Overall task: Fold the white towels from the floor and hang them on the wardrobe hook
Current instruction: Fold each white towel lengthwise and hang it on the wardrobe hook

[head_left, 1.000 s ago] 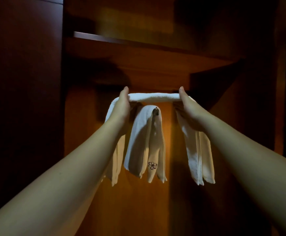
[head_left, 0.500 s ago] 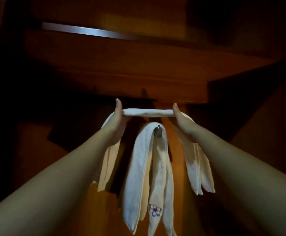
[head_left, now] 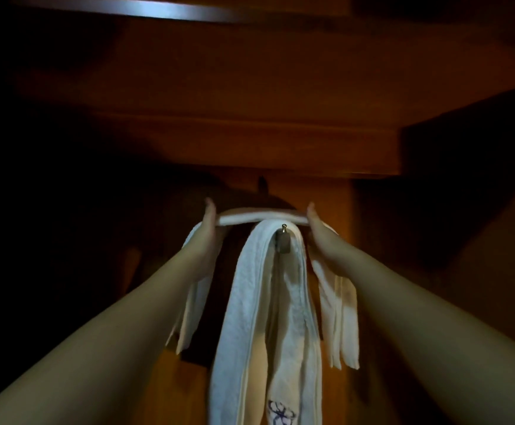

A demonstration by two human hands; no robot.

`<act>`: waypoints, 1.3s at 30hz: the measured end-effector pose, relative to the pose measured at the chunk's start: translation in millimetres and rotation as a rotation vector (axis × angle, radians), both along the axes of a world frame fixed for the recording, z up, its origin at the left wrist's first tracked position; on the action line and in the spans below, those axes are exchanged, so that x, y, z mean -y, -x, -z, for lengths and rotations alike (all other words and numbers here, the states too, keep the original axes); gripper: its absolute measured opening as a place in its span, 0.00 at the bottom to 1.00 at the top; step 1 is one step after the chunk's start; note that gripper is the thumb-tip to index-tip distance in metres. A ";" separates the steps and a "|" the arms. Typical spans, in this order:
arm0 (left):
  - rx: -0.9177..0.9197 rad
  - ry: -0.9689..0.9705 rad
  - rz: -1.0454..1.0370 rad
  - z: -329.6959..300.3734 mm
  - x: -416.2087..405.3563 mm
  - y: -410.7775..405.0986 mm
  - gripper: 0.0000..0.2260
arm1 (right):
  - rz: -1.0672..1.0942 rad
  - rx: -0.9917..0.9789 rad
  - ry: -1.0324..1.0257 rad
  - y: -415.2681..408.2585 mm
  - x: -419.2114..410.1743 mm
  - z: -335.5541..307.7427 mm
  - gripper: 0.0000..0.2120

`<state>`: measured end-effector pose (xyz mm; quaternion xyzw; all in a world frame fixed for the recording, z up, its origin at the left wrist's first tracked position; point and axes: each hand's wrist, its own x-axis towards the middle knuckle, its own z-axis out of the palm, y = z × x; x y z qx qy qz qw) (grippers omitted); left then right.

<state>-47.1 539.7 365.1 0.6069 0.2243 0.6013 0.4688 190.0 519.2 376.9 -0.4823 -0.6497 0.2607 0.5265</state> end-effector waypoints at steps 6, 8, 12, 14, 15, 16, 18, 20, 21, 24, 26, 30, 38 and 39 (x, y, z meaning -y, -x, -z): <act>-0.047 0.015 0.084 33.3 18.8 -8.8 0.40 | -0.138 -0.022 -0.046 0.6 -4.8 30.4 0.45; -0.062 -0.007 0.061 44.4 29.8 -8.8 0.39 | -0.146 -0.019 -0.046 2.1 -1.9 38.1 0.42; -0.091 0.019 0.037 67.9 44.0 -6.2 0.36 | -0.146 -0.015 -0.017 4.7 8.6 55.8 0.17; -0.142 0.049 0.022 76.9 49.8 -3.9 0.36 | -0.146 -0.030 -0.007 8.8 17.0 62.1 0.22; -0.173 0.065 0.007 80.4 53.1 -2.8 0.37 | -0.154 -0.042 0.001 12.2 22.9 64.4 0.28; -0.205 0.078 -0.018 83.7 56.2 -1.7 0.39 | -0.159 -0.057 0.007 14.6 27.9 66.7 0.35; -0.263 0.092 -0.080 89.8 64.6 -0.1 0.43 | -0.132 -0.064 0.045 18.5 39.1 70.0 0.47; -0.303 0.095 -0.117 95.3 76.9 2.6 0.46 | -0.089 -0.063 0.088 20.4 54.1 74.2 0.50; -0.320 0.087 -0.113 98.0 84.9 4.9 0.46 | -0.068 -0.072 0.098 20.9 61.9 77.4 0.50; -0.340 0.025 -0.083 106.1 112.9 12.9 0.42 | 0.018 -0.114 0.082 22.3 85.9 91.0 0.45; -0.372 0.021 -0.178 113.5 130.9 19.7 0.36 | 0.130 -0.137 0.074 24.6 103.0 103.0 0.41; -0.542 0.056 -0.317 139.2 163.7 36.3 0.26 | 0.304 -0.140 0.078 35.8 150.6 135.0 0.28; -0.913 0.051 -0.279 209.8 258.5 70.2 0.15 | 0.501 0.224 0.239 83.0 274.2 221.3 0.26; -0.947 0.046 -0.257 220.3 270.4 73.2 0.15 | 0.483 0.260 0.264 87.6 292.6 235.3 0.25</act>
